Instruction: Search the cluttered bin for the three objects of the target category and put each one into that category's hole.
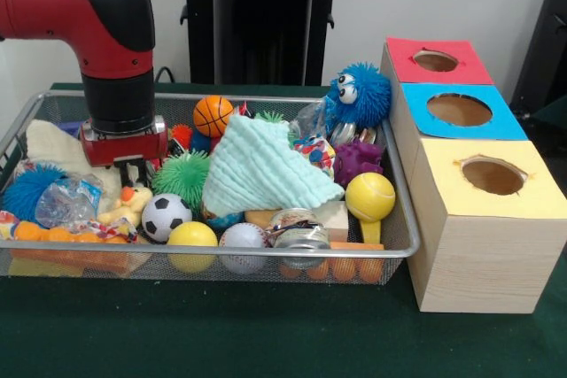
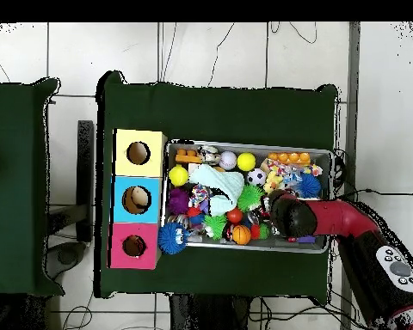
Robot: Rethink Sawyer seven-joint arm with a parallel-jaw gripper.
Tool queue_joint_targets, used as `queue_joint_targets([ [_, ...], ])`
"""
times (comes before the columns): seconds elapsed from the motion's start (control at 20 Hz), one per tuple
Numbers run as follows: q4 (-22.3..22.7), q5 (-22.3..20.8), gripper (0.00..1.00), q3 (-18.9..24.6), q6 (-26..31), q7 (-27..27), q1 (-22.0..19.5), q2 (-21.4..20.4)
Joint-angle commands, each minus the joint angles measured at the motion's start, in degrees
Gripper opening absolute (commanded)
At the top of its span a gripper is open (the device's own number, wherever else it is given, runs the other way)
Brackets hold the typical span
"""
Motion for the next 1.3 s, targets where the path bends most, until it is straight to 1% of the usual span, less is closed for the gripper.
queue_joint_targets([
  [0.05, 3.09, -1.48, 0.00, 2.98, 0.54, -4.47, -0.88, 4.78],
  [0.3, 3.89, 4.18, 0.00, 3.87, 9.18, -3.75, 2.37, -2.05],
  [0.5, 5.23, 7.04, 0.00, 3.99, 13.53, -4.13, 4.17, -6.99],
  [0.65, 6.92, 7.67, 0.00, 3.39, 13.95, -3.42, 5.06, -9.45],
  [0.95, 8.66, 9.20, 0.00, 3.21, 15.41, -3.34, 6.00, -13.02],
  [1.3, 11.18, 11.36, 0.00, 2.99, 15.76, -2.44, 7.07, -17.56],
])
